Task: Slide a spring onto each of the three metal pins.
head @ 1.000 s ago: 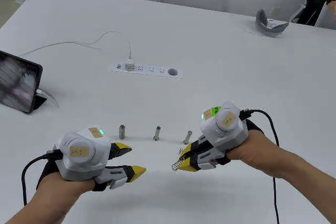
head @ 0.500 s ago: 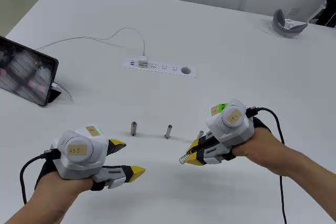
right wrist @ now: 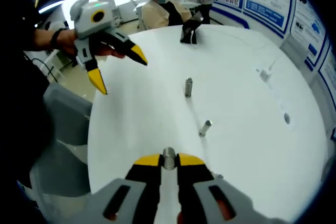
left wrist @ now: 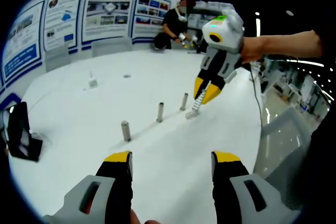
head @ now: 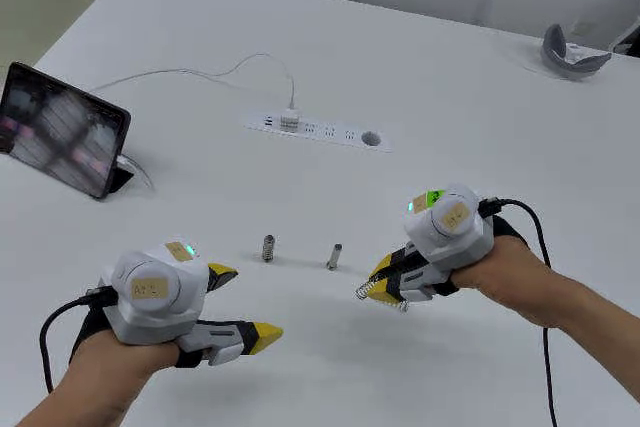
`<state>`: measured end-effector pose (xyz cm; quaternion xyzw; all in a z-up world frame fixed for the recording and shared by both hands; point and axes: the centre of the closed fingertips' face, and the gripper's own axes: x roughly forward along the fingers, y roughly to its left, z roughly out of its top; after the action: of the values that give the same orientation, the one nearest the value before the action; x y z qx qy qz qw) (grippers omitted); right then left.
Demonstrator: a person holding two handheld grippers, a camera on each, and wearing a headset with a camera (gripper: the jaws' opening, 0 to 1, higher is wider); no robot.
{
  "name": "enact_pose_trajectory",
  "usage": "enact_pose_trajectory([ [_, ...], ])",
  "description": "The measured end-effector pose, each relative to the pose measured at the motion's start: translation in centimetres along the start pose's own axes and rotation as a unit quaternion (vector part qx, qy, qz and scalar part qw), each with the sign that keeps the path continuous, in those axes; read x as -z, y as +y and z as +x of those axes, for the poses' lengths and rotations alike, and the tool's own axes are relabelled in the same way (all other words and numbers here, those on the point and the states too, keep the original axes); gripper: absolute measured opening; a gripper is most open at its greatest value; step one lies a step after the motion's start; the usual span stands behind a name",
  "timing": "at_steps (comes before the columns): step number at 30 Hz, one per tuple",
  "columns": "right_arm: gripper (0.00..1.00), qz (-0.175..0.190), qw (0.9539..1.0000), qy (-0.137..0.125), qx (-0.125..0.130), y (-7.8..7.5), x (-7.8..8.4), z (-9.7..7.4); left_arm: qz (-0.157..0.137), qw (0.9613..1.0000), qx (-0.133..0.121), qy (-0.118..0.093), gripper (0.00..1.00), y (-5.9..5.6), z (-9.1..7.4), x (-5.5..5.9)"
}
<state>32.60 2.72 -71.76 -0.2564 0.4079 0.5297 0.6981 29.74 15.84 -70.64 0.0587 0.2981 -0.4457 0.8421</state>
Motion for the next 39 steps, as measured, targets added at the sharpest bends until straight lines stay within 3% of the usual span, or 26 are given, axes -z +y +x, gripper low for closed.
enact_pose_trajectory([
  [21,0.13,-0.027,0.9994,0.01,0.019,-4.3,-1.7,0.7,-0.024,0.9995,-0.017,0.008,0.74,0.3,-0.5,1.2],
  [31,0.13,-0.039,0.999,0.019,0.014,-5.3,-2.3,1.4,-0.036,0.9991,-0.02,0.012,0.74,0.4,-0.9,2.1],
  [39,0.13,-0.048,0.9985,0.023,0.013,-5.9,-2.9,2.0,-0.041,0.9988,-0.023,0.011,0.74,0.6,-1.3,2.1],
])
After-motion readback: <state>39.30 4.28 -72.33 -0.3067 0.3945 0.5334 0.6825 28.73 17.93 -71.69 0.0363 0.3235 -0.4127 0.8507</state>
